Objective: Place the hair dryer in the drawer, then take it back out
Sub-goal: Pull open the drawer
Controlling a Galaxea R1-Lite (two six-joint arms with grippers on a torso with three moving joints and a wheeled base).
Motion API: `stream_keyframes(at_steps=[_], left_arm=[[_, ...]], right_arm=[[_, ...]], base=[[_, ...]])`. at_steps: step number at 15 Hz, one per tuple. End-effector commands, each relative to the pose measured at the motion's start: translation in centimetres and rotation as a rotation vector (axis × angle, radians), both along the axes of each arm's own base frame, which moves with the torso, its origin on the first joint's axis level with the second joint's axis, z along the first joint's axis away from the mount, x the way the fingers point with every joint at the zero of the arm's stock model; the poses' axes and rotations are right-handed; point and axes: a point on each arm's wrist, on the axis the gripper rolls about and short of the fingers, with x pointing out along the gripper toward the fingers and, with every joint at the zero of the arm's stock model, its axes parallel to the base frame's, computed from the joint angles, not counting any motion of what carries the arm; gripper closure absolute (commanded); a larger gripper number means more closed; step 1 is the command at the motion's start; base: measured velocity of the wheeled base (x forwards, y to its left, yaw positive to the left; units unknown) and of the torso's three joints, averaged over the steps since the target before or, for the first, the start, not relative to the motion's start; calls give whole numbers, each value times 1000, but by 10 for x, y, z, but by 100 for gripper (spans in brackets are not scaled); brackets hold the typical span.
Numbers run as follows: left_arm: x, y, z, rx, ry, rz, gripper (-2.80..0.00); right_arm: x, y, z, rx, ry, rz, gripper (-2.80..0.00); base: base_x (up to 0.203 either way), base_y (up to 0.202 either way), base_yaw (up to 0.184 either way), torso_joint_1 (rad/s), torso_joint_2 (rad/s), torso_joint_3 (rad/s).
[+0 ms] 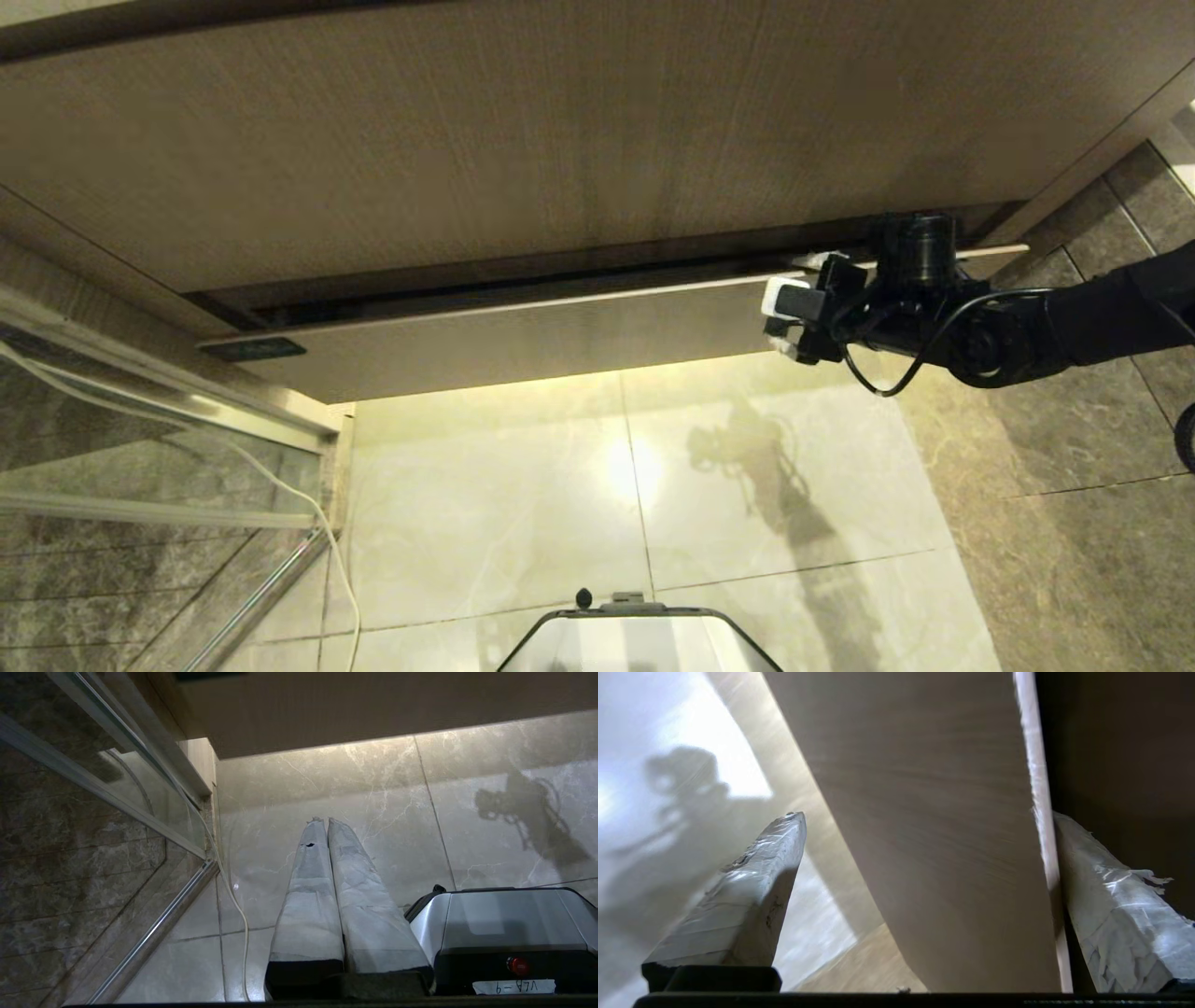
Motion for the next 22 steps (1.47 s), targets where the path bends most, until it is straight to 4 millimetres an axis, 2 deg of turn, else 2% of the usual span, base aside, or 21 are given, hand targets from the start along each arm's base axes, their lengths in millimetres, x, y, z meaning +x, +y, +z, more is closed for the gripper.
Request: stream_keyframes(at_steps=[1, 6, 8, 11, 13, 16, 18, 21, 22], left_arm=[[0, 0, 0, 0, 1, 1, 0], [0, 0, 0, 0, 1, 1, 0], [0, 0, -1, 0, 2, 1, 0], [0, 0, 0, 0, 2, 1, 0], [0, 0, -1, 0, 2, 1, 0], [0, 0, -1, 0, 2, 1, 0], [0, 0, -1, 0, 2, 1, 0], [0, 0, 0, 0, 1, 1, 0], [0, 0, -1, 0, 2, 1, 0]], right_arm=[[-3, 0, 0, -6, 10, -1, -280], [-9, -2, 5, 15, 27, -53, -280], [-26, -6, 12, 12, 60, -56, -280], [-62, -17, 12, -18, 212, -69, -280], [-81, -24, 16, -21, 246, -80, -280], [-102, -29, 42, 2, 185, -89, -280], [-125, -36, 68, 43, 124, -107, -280], [-134, -41, 69, 80, 140, -134, -280], [-145, -45, 68, 118, 162, -161, -280]], base=[[0, 0, 0, 0, 0, 0], [0, 0, 0, 0, 0, 0], [0, 0, 0, 0, 0, 0], [0, 0, 0, 0, 0, 0], [0, 0, 0, 0, 0, 0], [0, 0, 0, 0, 0, 0], [0, 0, 0, 0, 0, 0], [0, 0, 0, 0, 0, 0], [0, 0, 0, 0, 0, 0]])
